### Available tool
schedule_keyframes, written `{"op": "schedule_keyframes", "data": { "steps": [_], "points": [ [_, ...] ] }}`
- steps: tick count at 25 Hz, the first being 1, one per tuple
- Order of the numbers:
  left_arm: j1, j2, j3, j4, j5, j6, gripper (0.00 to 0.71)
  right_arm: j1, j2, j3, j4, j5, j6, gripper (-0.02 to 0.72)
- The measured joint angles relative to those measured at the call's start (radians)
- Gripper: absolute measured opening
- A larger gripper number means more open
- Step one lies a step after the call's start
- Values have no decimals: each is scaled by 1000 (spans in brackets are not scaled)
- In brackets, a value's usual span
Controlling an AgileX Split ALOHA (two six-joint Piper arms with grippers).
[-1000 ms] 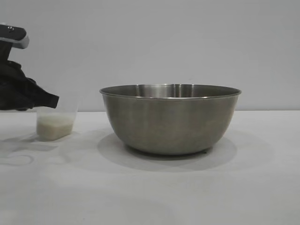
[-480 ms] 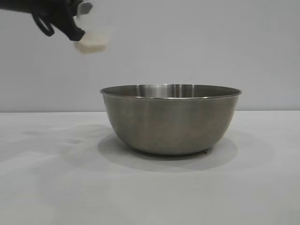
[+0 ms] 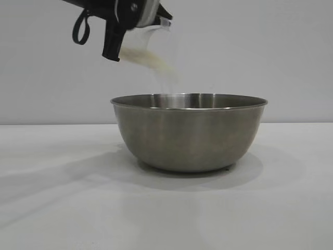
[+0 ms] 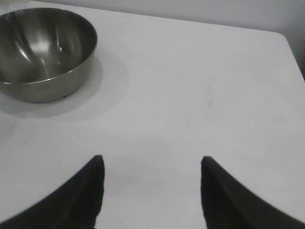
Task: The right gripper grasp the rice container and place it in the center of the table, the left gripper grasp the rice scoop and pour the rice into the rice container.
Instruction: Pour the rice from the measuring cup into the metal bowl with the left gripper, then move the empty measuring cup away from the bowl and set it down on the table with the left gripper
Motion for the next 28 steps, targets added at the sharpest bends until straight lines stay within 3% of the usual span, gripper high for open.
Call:
{"op": "schedule_keyframes", "data": {
  "steps": [5,16,17,19,22,28],
  "points": [
    [-8,0,0,49,2,139,0,0,0,0,0,0,0,423],
    [-17,0,0,106,2,182,0,41,0,0,0,0,0,423],
    [-20,0,0,106,2,182,0,41,0,0,0,0,0,382],
    [-29,0,0,78,3,163,0,41,0,0,0,0,0,371],
    [-42,0,0,-104,2,-25,0,41,0,0,0,0,0,371],
    [-33,-2,0,-651,-56,-709,0,41,0,0,0,0,0,371]
  ]
}}
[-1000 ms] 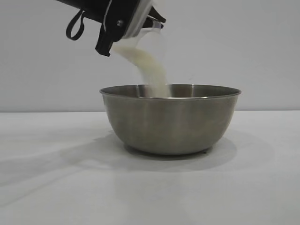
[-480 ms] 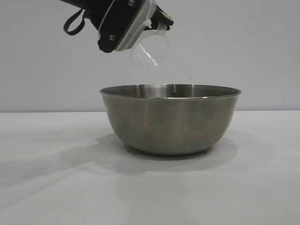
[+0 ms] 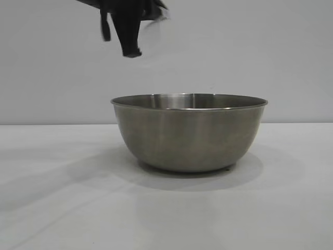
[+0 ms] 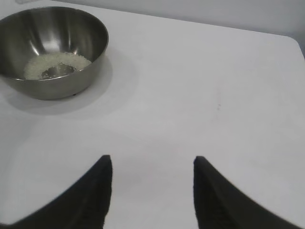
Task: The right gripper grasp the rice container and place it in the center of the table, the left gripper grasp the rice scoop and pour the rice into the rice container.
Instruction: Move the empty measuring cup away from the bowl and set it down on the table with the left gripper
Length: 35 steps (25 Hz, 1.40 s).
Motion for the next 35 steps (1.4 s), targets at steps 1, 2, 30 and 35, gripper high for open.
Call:
{"op": "schedule_keyframes", "data": {
  "steps": [1,2,30,35],
  "points": [
    [10,0,0,-80,0,-112,0,0,0,0,0,0,0,371],
    [21,-6,0,-138,6,-245,0,0,0,0,0,0,0,371],
    [363,266,402,208,-350,-960,0,0,0,0,0,0,0,219],
    [363,273,471,208,-351,-960,48,0,0,0,0,0,0,219]
  ]
}}
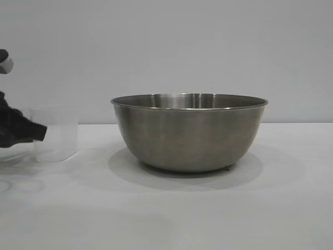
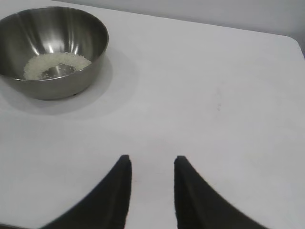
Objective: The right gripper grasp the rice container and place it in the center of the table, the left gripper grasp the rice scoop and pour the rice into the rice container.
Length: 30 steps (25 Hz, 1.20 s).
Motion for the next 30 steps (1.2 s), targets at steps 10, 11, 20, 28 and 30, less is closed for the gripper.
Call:
{"op": "schedule_keyframes", "data": {
  "steps": [10,11,20,28,30],
  "points": [
    [0,-167,149,7,-2,0,278,0,0,0,0,0,0,219],
    [0,-201,159,5,-2,0,278,0,0,0,0,0,0,219],
    [0,-520,177,24,1,-33,278,0,0,0,0,0,0,219],
    [0,-899,186,40,341,28,278,0,0,0,0,0,0,219],
    [0,-1011,186,-18,475,40,278,0,0,0,0,0,0,219]
  ]
}}
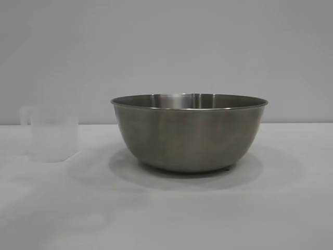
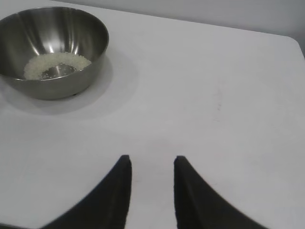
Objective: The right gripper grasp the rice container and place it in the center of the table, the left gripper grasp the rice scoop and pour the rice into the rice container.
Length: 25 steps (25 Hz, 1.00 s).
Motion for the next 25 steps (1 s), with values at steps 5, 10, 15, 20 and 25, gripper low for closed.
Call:
{"op": "schedule_keyframes", "data": {
  "steps": [5,10,15,20,25],
  "points": [
    [2,-279,0,-65,263,20,278,0,0,0,0,0,0,219],
    [2,-534,-6,-63,553,27,278,0,0,0,0,0,0,219],
    [2,-769,-15,-63,836,27,278,0,0,0,0,0,0,219],
    [2,-986,-78,-63,1161,50,278,0,0,0,0,0,0,219],
    [2,-1108,-130,-63,1410,61,278,0,0,0,0,0,0,219]
  ]
}}
